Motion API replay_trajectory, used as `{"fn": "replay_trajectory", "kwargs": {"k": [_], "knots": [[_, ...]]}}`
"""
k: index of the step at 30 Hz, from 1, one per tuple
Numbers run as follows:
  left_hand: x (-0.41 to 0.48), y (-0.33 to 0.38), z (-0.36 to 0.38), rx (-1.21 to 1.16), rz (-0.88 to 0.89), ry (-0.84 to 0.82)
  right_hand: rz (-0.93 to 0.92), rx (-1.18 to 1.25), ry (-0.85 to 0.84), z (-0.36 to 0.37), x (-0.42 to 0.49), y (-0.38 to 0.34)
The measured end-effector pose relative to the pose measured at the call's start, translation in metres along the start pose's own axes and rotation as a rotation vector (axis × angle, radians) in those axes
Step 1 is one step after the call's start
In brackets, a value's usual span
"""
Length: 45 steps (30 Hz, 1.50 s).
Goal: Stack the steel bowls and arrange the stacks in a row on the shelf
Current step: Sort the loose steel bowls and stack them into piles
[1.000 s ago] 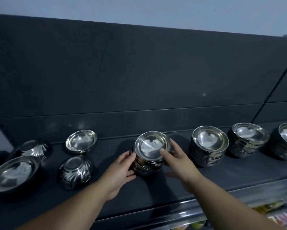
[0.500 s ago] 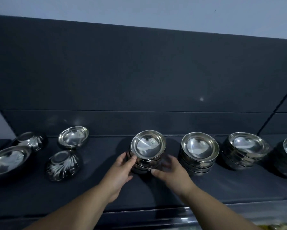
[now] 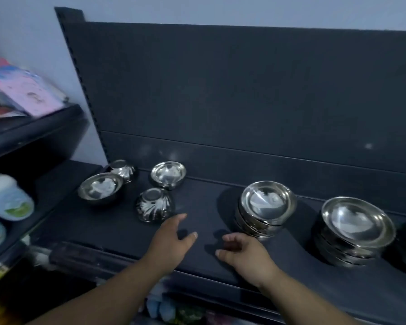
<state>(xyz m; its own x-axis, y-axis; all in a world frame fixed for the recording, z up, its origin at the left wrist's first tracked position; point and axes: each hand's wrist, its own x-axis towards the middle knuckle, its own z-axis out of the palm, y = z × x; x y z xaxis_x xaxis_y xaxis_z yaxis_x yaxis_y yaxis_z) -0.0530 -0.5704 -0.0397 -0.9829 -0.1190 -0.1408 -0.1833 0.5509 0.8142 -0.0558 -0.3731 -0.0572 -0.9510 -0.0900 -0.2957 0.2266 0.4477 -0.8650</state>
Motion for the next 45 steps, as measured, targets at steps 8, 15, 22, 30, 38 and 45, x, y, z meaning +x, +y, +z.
{"fn": "replay_trajectory", "kwargs": {"k": [8, 15, 22, 30, 38, 45], "knots": [[0.025, -0.054, -0.101, 0.087, 0.225, 0.239, -0.111, -0.13, 0.018, 0.075, 0.035, -0.068], [0.072, -0.114, -0.201, 0.135, 0.077, 0.439, -0.201, -0.278, 0.174, 0.151, 0.067, -0.119], [0.108, -0.141, -0.225, -0.176, -0.197, 0.189, -0.132, -0.451, 0.222, 0.182, 0.089, -0.127], [0.115, -0.148, -0.222, -0.332, -0.21, 0.082, -0.137, -0.644, 0.257, 0.18, 0.089, -0.12], [0.107, -0.135, -0.203, -0.375, -0.171, 0.024, 0.043, 0.418, 0.209, 0.15, 0.065, -0.134], [0.103, -0.111, -0.172, -0.386, -0.152, -0.123, 0.227, 0.985, -0.186, 0.092, 0.056, -0.135]]}}
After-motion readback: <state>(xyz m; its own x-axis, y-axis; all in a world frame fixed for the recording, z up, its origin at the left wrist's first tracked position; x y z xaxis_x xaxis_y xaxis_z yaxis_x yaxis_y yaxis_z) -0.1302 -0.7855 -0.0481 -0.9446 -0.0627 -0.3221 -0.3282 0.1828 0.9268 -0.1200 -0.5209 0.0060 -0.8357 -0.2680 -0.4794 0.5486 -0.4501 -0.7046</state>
